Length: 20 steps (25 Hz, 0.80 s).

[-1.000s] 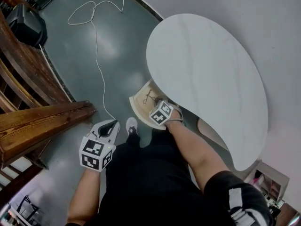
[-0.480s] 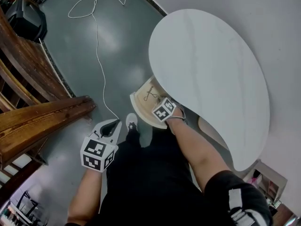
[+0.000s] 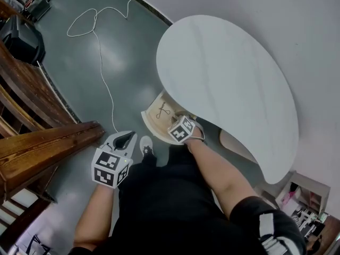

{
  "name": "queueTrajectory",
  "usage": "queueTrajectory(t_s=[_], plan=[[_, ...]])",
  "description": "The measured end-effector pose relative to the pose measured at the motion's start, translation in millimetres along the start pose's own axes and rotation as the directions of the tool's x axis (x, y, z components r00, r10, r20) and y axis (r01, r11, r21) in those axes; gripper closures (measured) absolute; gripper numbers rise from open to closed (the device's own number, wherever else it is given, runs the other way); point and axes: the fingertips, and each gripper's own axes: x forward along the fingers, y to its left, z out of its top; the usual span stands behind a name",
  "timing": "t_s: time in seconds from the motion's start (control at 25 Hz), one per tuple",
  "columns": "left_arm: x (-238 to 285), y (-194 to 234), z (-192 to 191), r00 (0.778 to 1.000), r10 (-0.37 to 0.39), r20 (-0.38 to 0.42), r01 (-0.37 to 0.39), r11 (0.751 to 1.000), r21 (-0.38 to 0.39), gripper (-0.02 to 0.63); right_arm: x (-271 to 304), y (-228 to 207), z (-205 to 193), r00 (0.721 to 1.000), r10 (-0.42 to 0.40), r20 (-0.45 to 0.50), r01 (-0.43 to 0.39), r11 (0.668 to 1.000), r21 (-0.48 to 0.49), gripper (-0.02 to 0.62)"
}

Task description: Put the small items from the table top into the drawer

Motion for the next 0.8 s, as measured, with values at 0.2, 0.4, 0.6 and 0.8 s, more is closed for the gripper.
queueTrajectory(t_s=[0.2,0.4,0.6,0.8], plan=[[2.2,-10.0,21.8,0.999,-0.034,0.035,0.032,0.998,0.060,0.591,-42.7,-4.3,9.3,0.997,-0.025,0.069,0.019,0.996,0.081,0.546],[-1.7,-25.2,52.3,0.993,-0.088,0.084,0.075,0.986,0.147,0.591,-100.0,-8.1,26.0,0.979,-0.070,0.189,0.031,0.979,0.203,0.546],[-7.5,-40.3,79.8,0.983,-0.129,0.131,0.099,0.971,0.215,0.591,-171.4,-13.9,49.3,0.922,-0.113,0.371,-0.039,0.925,0.379,0.546],[-15.2,-59.9,100.6,0.969,-0.183,0.168,0.132,0.952,0.276,0.591,-237.5,-15.5,65.7,0.841,-0.163,0.516,-0.122,0.872,0.474,0.546]])
